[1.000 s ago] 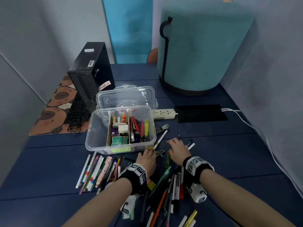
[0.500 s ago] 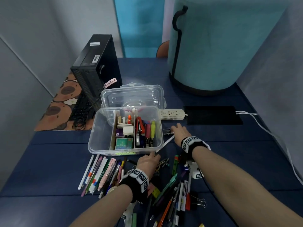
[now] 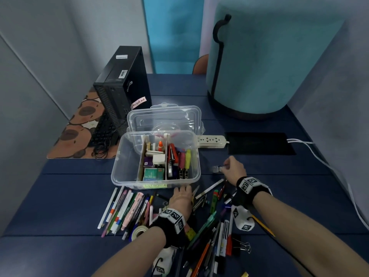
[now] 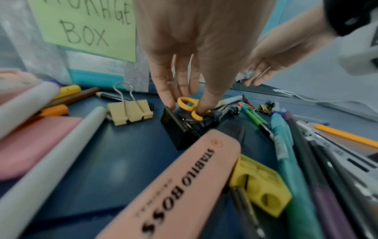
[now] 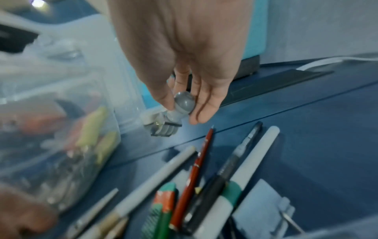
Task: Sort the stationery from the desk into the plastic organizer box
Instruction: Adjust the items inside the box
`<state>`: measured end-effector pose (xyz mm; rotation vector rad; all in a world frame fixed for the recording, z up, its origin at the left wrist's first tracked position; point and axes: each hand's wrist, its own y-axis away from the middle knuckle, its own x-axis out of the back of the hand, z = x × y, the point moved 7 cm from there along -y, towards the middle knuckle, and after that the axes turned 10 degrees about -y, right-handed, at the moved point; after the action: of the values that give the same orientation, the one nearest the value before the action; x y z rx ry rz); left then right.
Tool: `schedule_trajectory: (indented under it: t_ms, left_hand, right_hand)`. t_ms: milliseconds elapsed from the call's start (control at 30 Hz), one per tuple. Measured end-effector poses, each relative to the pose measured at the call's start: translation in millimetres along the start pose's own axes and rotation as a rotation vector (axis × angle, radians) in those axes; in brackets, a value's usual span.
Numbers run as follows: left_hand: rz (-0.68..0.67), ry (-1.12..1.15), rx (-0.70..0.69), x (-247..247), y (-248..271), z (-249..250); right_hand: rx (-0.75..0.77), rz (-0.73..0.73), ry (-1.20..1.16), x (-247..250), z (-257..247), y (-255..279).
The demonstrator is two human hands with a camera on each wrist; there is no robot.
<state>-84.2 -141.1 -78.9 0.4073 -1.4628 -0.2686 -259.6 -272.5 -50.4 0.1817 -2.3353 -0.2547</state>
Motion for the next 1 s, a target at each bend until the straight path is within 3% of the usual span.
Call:
schedule_trajectory:
  t_ms: [167,267,367,433,533,767,867,1000]
  left_hand:
    - [0.064,-0.087,-0.118,18.4,15.3,1.3]
    - [0.107,-0.114,-0.191,36.1,33.2,3.0]
    - [0.179,-0.061,-0.238,53.1,55.9,-2.8]
    - [0.206,-0.012,-0.272,62.8,71.6,-12.0]
    - [0.275,0.084,-0.261,86.2,91.3,-36.7]
    - [0.633,0.344,-0.126,164.2,100.0,-103.9]
    - [0.591,0.351,-0.118,179.4,74.4,-92.9]
    - [0.420,0.261,-0.195,177.2,33.0,-66.3]
  right_hand:
    - [-0.145,0.006,-0.604,22.2,-11.5,17.4]
    - [-0.098,-0.046,-0.892,33.3,-48.1,25.6]
    - [-0.001,-0.111,-0.979,34.3,-95.4,37.0]
    - [0.075,-0.176,-0.864,21.6,-121.1,44.2]
    - [0.171,-0.243,-0.459,-4.2,-141.4,52.1]
    - [0.253,-0.434,0.260,-36.3,-163.8,61.5]
    - [0.351,-0.437,0.409,-37.5,-174.7,63.4]
    - [0.405,-0.466,0.511,-44.7,-170.9,59.4]
